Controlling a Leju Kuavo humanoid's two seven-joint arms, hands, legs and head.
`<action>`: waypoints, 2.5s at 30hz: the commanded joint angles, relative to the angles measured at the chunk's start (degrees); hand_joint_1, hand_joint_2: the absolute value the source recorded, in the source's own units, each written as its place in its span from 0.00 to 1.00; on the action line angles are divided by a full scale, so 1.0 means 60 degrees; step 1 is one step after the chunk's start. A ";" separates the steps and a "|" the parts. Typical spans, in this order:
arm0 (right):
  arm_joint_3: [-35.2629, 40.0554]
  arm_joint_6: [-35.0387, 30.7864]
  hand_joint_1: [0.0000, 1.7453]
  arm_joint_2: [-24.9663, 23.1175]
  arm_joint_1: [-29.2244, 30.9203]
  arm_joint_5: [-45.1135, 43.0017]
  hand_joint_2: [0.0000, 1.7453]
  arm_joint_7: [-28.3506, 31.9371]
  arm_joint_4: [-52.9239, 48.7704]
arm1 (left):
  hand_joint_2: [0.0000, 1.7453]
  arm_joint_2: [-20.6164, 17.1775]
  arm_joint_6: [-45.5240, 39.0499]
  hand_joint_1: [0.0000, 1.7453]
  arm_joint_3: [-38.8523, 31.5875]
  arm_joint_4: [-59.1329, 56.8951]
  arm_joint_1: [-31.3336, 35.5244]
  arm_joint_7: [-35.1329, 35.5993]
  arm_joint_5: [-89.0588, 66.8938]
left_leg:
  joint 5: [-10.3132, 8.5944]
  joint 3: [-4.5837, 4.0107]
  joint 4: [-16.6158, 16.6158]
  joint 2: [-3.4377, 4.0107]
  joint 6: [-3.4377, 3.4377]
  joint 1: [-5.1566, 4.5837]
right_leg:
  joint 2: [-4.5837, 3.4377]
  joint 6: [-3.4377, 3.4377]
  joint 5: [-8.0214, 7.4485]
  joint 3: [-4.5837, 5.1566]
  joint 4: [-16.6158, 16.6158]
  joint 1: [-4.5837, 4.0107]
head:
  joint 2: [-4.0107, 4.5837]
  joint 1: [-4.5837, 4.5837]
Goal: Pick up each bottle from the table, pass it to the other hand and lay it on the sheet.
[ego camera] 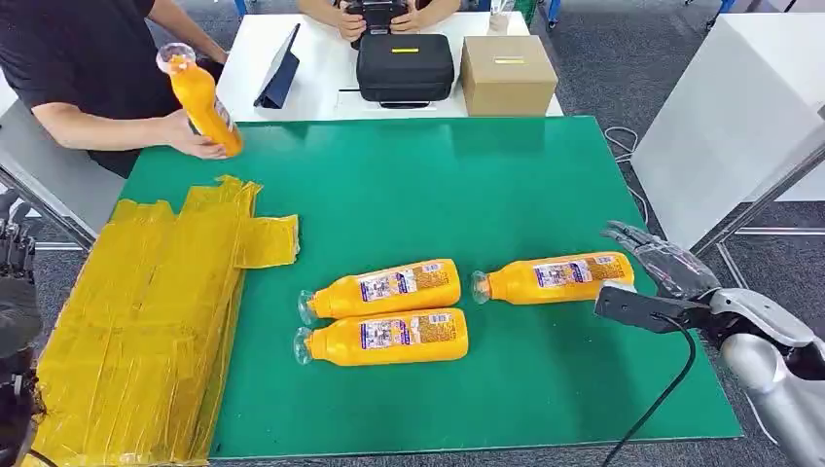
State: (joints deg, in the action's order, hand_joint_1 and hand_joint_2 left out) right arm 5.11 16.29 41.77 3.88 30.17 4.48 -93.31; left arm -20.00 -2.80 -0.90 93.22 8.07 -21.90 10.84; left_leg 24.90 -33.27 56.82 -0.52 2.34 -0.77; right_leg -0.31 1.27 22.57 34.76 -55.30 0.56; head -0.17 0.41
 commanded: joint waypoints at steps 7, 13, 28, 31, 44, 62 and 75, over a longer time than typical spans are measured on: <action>-0.0766 -0.0746 0.00 -0.0302 -0.1477 -0.0146 1.00 0.0241 -0.0286 | 0.00 0.0233 -0.0046 0.00 0.0245 0.0088 -0.0030 -0.0016 -0.0230 | 0.0033 0.0061 -0.0012 0.0002 -0.0032 0.0010 | 0.0011 -0.0010 0.0026 -0.0070 0.0018 -0.0010 | 0.0000 0.0000; -0.1089 -0.0476 0.00 -0.0152 -0.1795 0.0078 1.00 -0.0030 -0.0677 | 0.00 0.0225 0.0042 0.00 0.0509 -0.0254 0.0468 0.0010 -0.0168 | 0.0023 0.0044 -0.0008 -0.0019 -0.0027 0.0008 | 0.0031 -0.0009 0.0022 -0.0053 0.0013 -0.0008 | 0.0000 0.0000; -0.0328 -0.0035 0.00 -0.0279 0.0191 0.0180 1.00 -0.0146 0.0321 | 0.00 0.0145 -0.0045 0.00 0.0488 -0.0481 0.1008 0.0366 -0.0007 | 0.0016 0.0052 -0.0013 0.0053 -0.0020 0.0010 | -0.0040 -0.0007 0.0000 -0.0045 0.0022 -0.0010 | 0.0000 0.0000; -0.0332 -0.0034 0.00 -0.0261 0.0145 0.0180 1.00 -0.0146 0.0315 | 0.00 0.0152 -0.0045 0.00 0.0492 -0.0479 0.1005 0.0366 -0.0007 | 0.0016 0.0055 -0.0013 0.0031 -0.0022 0.0009 | -0.0022 -0.0008 0.0006 -0.0050 0.0021 -0.0010 | 0.0000 0.0000; -0.0024 -0.0024 0.00 -0.0041 0.1052 -0.0310 1.00 -0.0044 0.1134 | 0.00 0.0401 0.0001 0.00 0.0725 -0.0881 0.1526 0.0455 -0.0067 | 0.0016 0.0047 -0.0005 0.0038 -0.0020 0.0007 | -0.0026 -0.0004 0.0002 -0.0047 0.0015 -0.0008 | 0.0000 0.0000; 0.4376 0.1663 0.00 0.0967 0.5183 -0.0310 1.00 -0.0140 0.3737 | 0.00 0.0792 0.0183 0.00 0.1320 -0.2836 0.4136 0.1060 0.0027 | 0.0011 0.0062 0.0009 0.0039 -0.0019 0.0010 | -0.0028 0.0006 -0.0003 -0.0062 0.0007 -0.0011 | 0.0000 0.0000; 0.6338 0.1972 0.00 0.1240 0.6494 -0.0846 1.00 0.0118 0.4093 | 0.00 0.0373 0.0055 0.00 0.1193 -0.2729 0.3419 0.0672 0.0366 | 0.0002 0.0038 -0.0002 0.0046 -0.0006 -0.0002 | -0.0039 0.0009 -0.0010 -0.0032 0.0006 0.0001 | 0.0000 0.0000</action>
State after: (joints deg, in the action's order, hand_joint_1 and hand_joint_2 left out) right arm 31.17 27.12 48.39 34.68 27.08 3.93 -74.09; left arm -17.35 -1.77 5.90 80.45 29.66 -16.85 12.07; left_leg 24.86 -33.25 56.86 -0.32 2.41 -0.79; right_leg -0.52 1.36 22.47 34.75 -55.32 0.57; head -0.17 0.42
